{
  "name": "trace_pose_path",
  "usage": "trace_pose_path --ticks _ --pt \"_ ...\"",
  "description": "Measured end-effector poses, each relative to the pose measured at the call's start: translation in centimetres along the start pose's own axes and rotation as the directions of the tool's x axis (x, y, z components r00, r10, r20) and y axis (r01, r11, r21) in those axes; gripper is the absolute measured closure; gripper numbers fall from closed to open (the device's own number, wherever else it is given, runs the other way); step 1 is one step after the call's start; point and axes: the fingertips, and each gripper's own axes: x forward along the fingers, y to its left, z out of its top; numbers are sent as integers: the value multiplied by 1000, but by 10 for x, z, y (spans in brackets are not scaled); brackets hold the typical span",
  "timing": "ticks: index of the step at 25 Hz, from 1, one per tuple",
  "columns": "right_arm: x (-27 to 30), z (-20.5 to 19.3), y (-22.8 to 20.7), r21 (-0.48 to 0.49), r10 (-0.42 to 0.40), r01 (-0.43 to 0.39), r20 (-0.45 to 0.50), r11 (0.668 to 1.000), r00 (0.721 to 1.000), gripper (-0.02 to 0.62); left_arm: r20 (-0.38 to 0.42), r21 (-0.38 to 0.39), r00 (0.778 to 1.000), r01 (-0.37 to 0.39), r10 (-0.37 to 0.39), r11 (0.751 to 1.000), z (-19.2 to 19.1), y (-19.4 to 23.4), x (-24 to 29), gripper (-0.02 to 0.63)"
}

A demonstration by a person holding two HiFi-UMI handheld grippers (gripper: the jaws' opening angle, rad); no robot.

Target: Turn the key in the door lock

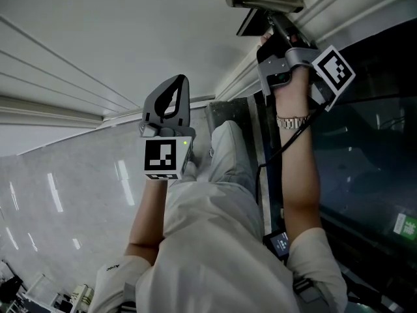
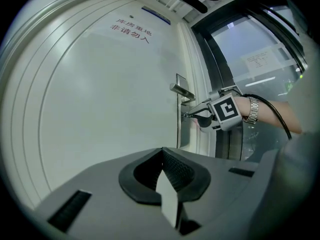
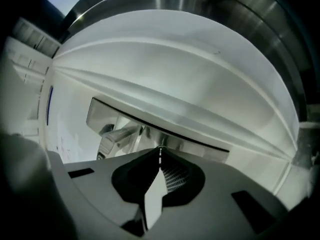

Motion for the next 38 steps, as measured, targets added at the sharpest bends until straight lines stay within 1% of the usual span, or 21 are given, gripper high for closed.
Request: trace_pose_path --ticks 3,5,8,11,13,15,16,17,19,21,22,23,24,26,27,28,31,32,34,36,38 --pt "1 0 -3 117 23 -24 8 993 1000 586 -16 0 1000 -11 11 1000 -7 5 -2 598" --pt "0 -1 -4 149 23 -25 17 988 1000 586 -9 -3 1000 -14 14 1000 -5 6 -4 598" --pt "-1 -1 -2 149 19 -23 34 989 999 586 -2 -4 1000 -14 13 1000 -2 6 -6 598" --pt "0 0 -3 118 19 -22 25 993 1000 586 0 -6 1000 -15 15 1000 -2 8 -6 598" --pt "0 0 -3 68 9 -10 7 998 1000 586 -4 -4 1000 -19 19 1000 -4 10 -6 598" --pt "0 -1 0 -12 3 -3 -16 1000 1000 584 -8 -4 1000 -23 23 1000 -6 13 -7 598" --pt "0 -3 3 -58 7 -9 -29 998 1000 565 -7 -4 1000 -25 25 1000 -5 14 -8 598" --pt "0 -5 6 -108 14 -19 -43 994 999 502 -5 -4 1000 -26 26 1000 -4 14 -9 598" --pt "-2 -8 12 -224 16 -31 -68 974 998 453 -5 -3 1000 -26 26 1000 -3 15 -10 598" --pt "-4 -12 15 -362 -7 -27 -92 932 996 426 -8 -4 1000 -27 27 1000 -4 16 -10 598" --pt "-5 -14 16 -437 -26 -21 -101 899 995 414 -12 -4 1000 -29 28 1000 -6 16 -10 598" --pt "-6 -16 16 -519 -51 -11 -105 854 993 405 -12 -5 1000 -28 28 1000 -6 16 -11 598" --pt "-8 -17 15 -607 -82 3 -101 795 992 400 -9 -7 1000 -26 26 1000 -5 16 -11 598" --pt "-12 -18 11 -767 -143 35 -74 641 987 395 -3 -10 1000 -25 25 1000 -3 16 -11 598" --pt "-14 -18 10 -825 -166 47 -57 563 984 394 -4 -10 1000 -26 26 1000 -3 16 -11 598" --pt "-15 -18 8 -868 -184 54 -43 494 982 396 -5 -10 1000 -28 28 1000 -4 17 -11 598" --pt "-16 -19 3 -948 -225 64 -8 310 974 395 -9 -7 999 -34 34 999 -5 19 -13 598" --pt "-16 -19 3 -969 -233 67 10 239 972 396 -11 -6 999 -36 36 999 -6 19 -13 598" --pt "-16 -19 4 -994 -238 73 52 78 970 396 -13 -4 999 -40 40 999 -8 20 -14 598" --pt "-15 -21 7 -994 -239 71 88 -79 967 396 -13 -2 999 -41 41 999 -8 20 -14 598" --pt "-13 -24 8 -976 -244 59 111 -212 964 396 -9 2 999 -42 42 999 -6 19 -15 598"
